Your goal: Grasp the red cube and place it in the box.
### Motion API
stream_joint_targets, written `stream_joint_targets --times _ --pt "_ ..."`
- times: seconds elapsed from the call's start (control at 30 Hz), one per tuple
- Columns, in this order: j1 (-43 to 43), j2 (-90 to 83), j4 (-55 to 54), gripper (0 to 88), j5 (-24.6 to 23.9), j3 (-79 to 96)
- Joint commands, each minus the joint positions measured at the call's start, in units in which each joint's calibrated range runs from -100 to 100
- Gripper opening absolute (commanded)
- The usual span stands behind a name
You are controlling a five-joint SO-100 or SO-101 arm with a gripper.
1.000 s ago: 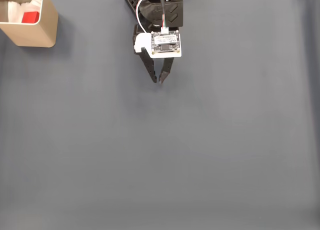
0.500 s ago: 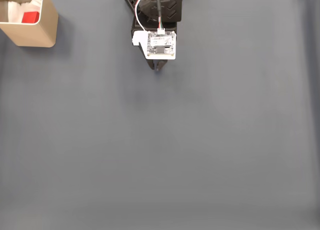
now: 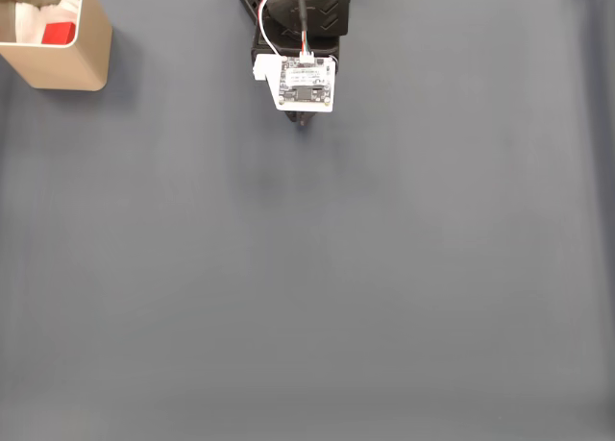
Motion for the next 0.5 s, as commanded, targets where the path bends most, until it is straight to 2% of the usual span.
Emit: stream_joint_targets --times 0.0,0.17,0.47 --pt "0.8 0.1 1.2 0.5 -0.3 0.5" --pt "0.8 0.1 1.5 0.5 1.3 0.5" --pt "0.8 0.1 1.5 0.5 1.4 0.5"
